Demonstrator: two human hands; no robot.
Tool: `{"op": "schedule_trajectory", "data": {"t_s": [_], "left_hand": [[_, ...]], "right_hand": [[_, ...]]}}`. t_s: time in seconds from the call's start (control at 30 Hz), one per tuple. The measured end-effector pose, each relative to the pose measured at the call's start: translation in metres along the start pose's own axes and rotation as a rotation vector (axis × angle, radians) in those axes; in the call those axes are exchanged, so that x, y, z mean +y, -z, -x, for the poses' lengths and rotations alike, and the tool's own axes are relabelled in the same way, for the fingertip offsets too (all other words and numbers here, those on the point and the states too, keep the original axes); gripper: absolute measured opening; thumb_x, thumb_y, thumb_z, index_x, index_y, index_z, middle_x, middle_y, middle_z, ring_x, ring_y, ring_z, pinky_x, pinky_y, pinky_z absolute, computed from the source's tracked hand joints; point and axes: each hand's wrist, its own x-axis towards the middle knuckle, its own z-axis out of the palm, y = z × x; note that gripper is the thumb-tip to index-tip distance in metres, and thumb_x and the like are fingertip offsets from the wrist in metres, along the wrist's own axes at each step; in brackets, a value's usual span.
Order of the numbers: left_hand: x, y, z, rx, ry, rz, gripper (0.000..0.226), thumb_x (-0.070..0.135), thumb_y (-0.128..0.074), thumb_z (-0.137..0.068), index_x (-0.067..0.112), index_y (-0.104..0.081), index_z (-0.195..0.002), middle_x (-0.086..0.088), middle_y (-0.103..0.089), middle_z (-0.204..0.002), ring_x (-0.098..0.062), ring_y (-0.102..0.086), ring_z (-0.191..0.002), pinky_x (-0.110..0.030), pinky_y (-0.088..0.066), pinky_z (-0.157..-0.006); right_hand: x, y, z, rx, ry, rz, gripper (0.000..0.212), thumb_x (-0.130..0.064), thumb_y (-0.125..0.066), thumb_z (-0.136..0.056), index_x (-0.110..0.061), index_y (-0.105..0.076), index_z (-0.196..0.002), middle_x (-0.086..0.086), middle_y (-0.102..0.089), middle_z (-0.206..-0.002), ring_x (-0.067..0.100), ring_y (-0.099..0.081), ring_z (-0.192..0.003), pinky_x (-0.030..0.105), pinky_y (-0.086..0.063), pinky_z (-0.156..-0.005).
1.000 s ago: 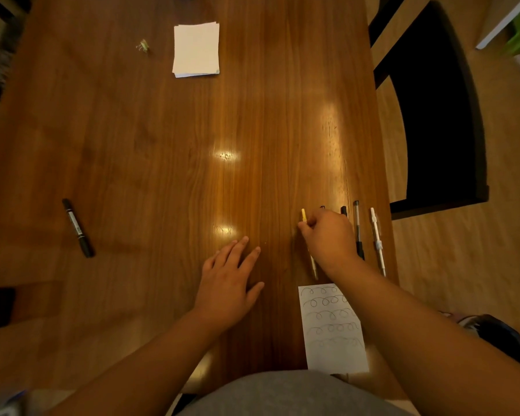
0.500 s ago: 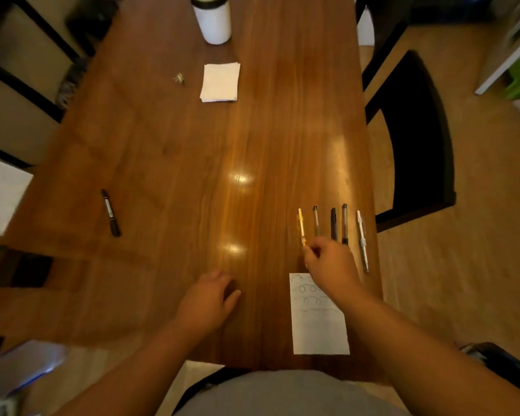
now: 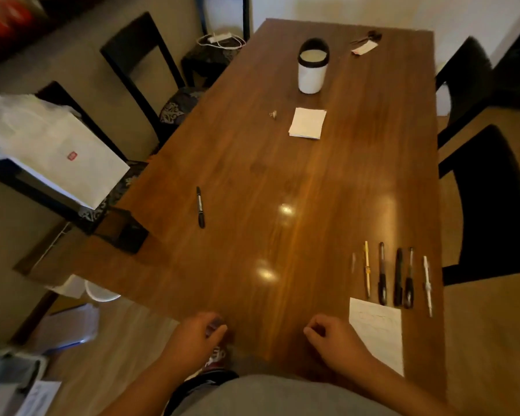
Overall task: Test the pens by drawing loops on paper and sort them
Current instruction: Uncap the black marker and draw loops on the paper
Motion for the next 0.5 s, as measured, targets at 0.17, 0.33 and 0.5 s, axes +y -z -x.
{"op": "schedule_trajectory", "data": {"t_s": [0.17, 0.33, 0.5], "left_hand": [[-0.056, 0.042, -0.022, -0.03, -0.023, -0.053, 0.003, 0.04, -0.062, -0.09, 0.038, -0.062, -0.091, 0.015, -0.063, -0.087, 0.005, -0.058, -0.076, -0.012, -0.045, -0.068], [-0.104, 0.1, -0.06, -0.096, -0.14, -0.107, 0.017, 0.041, -0.057, -0.092, 0.03, -0.066, -0.101, 0.013, -0.061, -0.096, 0.002, -0.057, -0.082, -0.02, -0.048, -0.077], [-0.134, 0.14, -0.098, -0.135, -0.229, -0.212, 0.023, 0.045, -0.051, -0.094, 0.03, -0.062, -0.108, 0.012, -0.056, -0.104, -0.003, -0.053, -0.095, -0.026, -0.047, -0.084]], "right_hand": [[-0.043, -0.031, -0.029, -0.007, -0.029, 0.046, 0.015, -0.037, -0.06, -0.094, -0.029, -0.066, -0.084, -0.01, -0.068, -0.082, 0.005, -0.064, -0.077, 0.018, -0.051, -0.071], [-0.104, -0.076, -0.06, 0.076, -0.092, 0.102, 0.016, -0.034, -0.061, -0.093, -0.024, -0.068, -0.083, -0.002, -0.07, -0.083, 0.008, -0.063, -0.078, 0.027, -0.047, -0.072], [-0.166, -0.107, -0.099, 0.108, -0.129, 0.071, 0.016, -0.034, -0.062, -0.092, -0.027, -0.066, -0.079, -0.006, -0.067, -0.077, 0.007, -0.062, -0.072, 0.025, -0.046, -0.065]]}}
